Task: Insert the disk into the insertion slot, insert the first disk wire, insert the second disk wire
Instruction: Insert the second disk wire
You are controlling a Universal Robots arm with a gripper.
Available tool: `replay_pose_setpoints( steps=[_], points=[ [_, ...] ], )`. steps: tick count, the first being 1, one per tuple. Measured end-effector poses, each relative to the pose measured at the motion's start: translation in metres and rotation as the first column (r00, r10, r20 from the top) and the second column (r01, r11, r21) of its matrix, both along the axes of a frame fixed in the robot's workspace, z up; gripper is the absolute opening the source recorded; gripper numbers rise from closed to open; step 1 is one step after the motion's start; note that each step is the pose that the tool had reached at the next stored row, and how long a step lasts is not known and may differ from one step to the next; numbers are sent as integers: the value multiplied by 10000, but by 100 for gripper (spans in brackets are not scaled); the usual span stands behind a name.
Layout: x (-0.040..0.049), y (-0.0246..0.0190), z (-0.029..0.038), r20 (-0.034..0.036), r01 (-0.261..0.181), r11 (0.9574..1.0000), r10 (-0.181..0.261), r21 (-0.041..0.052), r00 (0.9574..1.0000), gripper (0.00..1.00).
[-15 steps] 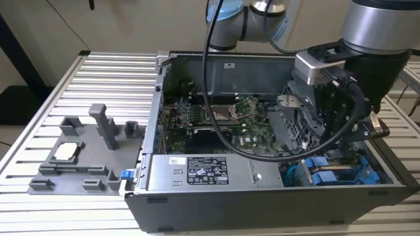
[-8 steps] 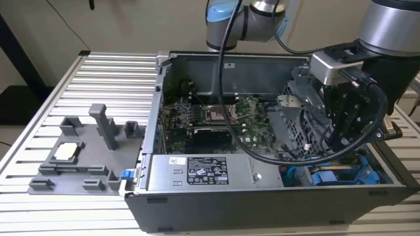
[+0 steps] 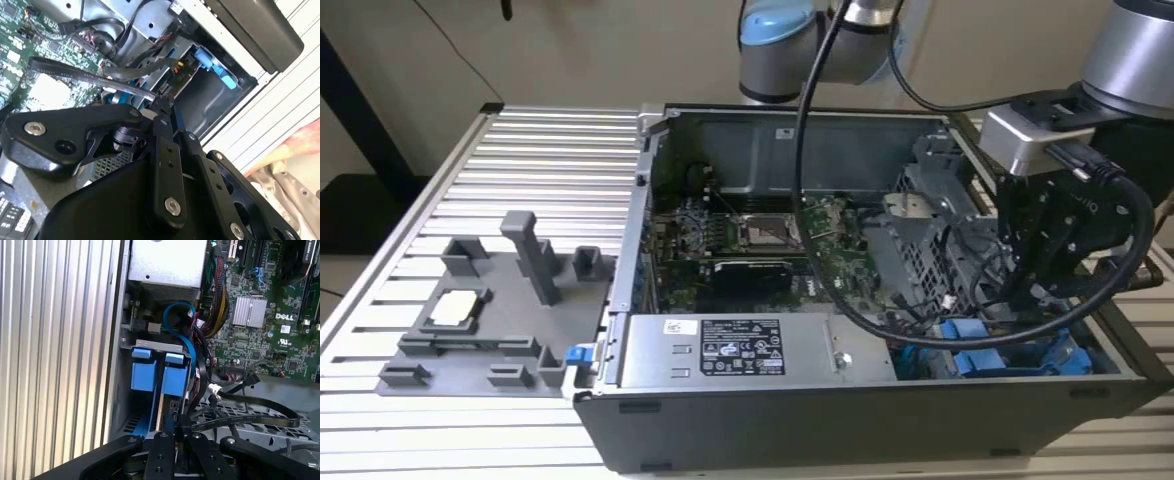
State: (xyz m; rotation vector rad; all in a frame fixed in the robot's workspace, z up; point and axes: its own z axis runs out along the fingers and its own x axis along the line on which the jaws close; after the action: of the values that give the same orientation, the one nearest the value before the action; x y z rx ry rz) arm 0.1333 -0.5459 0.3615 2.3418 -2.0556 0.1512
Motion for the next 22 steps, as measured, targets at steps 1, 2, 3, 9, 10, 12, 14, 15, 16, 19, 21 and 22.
replay_pose_setpoints(
  steps=[1, 2, 3, 9, 10, 12, 14, 15, 16, 19, 21, 22],
  points=[
    [0, -1, -1, -1, 36, 10000, -36, 54, 10000, 16],
    [0, -2, -3, -2, 97, 9999, -97, 127, 10000, 16],
    [0, -2, -3, -2, 161, 9997, -161, 181, 9999, 16],
    [1, -49, -12, -7, 424, 9985, -424, 347, 9991, 16],
    [1, -68, -13, -8, 440, 9984, -440, 362, 9990, 16],
    [0, -112, -14, -11, 454, 9981, -454, 410, 9990, 16],
    [-1, -161, -15, -15, 457, 9978, -457, 486, 9990, 16],
    [-2, -179, -15, -19, 459, 9975, -459, 541, 9989, 16],
    [-5, -192, -15, -23, 463, 9970, -462, 612, 9989, 16],
    [-12, -205, -15, -43, 489, 9941, -487, 966, 9988, 16],
    [-16, -213, -16, -54, 526, 9918, -523, 1161, 9986, 16],
    [-17, -221, -16, -60, 553, 9910, -550, 1220, 9985, 16]
  ],
)
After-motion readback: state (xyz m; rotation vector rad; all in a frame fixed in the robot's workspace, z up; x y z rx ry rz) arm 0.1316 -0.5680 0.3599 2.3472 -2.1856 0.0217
